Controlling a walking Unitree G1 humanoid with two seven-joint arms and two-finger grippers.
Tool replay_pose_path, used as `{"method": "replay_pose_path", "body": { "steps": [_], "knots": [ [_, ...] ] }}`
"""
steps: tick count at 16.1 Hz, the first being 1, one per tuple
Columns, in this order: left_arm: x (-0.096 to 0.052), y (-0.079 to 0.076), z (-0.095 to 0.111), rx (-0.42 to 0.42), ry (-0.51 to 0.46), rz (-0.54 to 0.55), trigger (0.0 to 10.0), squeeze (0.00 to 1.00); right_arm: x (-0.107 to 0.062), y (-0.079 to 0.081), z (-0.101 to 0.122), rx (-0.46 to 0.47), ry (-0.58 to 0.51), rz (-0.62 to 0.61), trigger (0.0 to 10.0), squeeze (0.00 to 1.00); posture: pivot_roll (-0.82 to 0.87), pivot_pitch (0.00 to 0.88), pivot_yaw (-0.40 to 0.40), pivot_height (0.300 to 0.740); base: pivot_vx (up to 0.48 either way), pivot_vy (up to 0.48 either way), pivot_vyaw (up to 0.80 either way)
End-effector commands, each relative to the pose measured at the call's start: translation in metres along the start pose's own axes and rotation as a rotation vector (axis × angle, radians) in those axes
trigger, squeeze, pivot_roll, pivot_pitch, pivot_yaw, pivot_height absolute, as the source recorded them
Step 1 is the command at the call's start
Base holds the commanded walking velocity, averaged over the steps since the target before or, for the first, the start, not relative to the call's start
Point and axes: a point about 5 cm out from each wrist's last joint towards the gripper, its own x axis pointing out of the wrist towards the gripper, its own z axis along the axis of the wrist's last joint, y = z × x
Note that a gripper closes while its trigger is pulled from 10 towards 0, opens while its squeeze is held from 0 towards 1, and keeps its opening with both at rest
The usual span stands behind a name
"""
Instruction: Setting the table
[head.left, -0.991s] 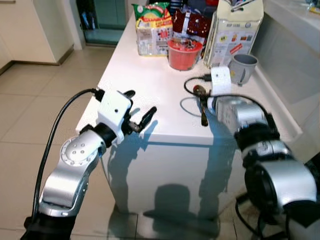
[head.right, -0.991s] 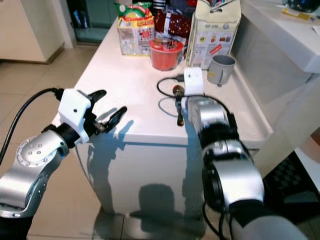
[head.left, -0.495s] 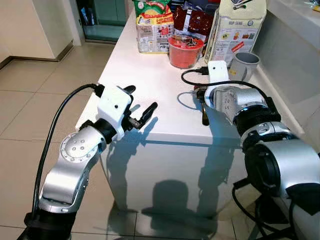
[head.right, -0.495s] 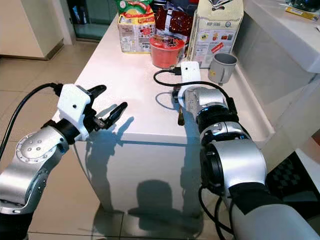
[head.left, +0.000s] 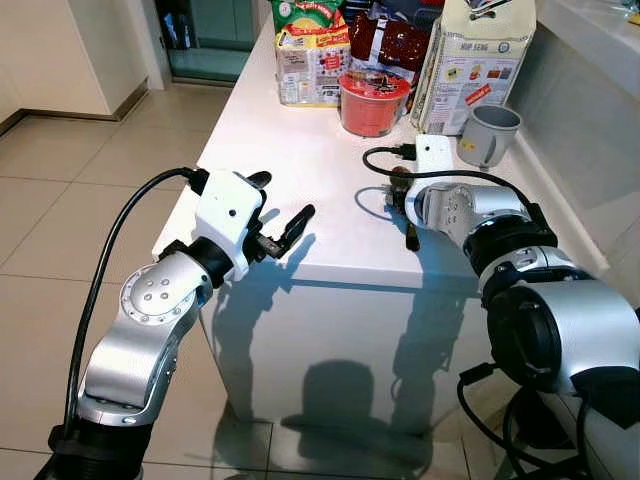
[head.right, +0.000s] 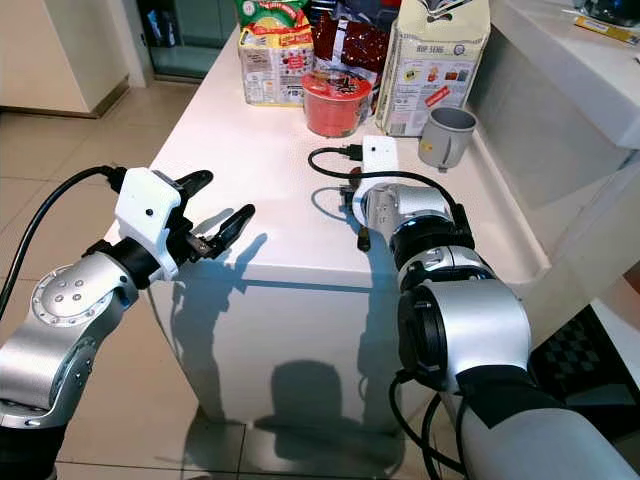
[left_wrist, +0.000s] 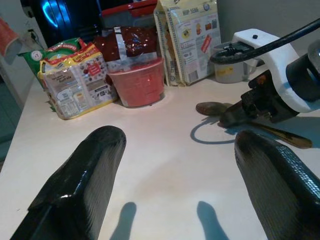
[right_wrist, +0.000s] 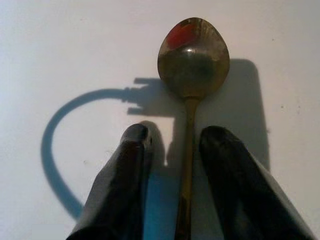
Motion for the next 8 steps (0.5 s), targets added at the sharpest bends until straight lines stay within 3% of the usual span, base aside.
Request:
{"method": "replay_pose_path", "body": {
  "steps": [1,8],
  "knots": [
    [-0.0007,0.0,0.0032,0.003,-0.005,-0.007,10.0,0.0,0.0013,-0.0055,-0.0045,0.033,0.011,-0.009,0.0,0.0,0.06,0.0,-0.068,0.74,0.0,0.0,0.0],
    [-0.0012,0.0006,0.0036,0.006,-0.003,-0.006,10.0,0.0,0.0019,-0.0056,-0.0064,0.041,0.014,-0.01,0.0,0.0,0.07,0.0,-0.068,0.74,0.0,0.0,0.0]
  ]
}}
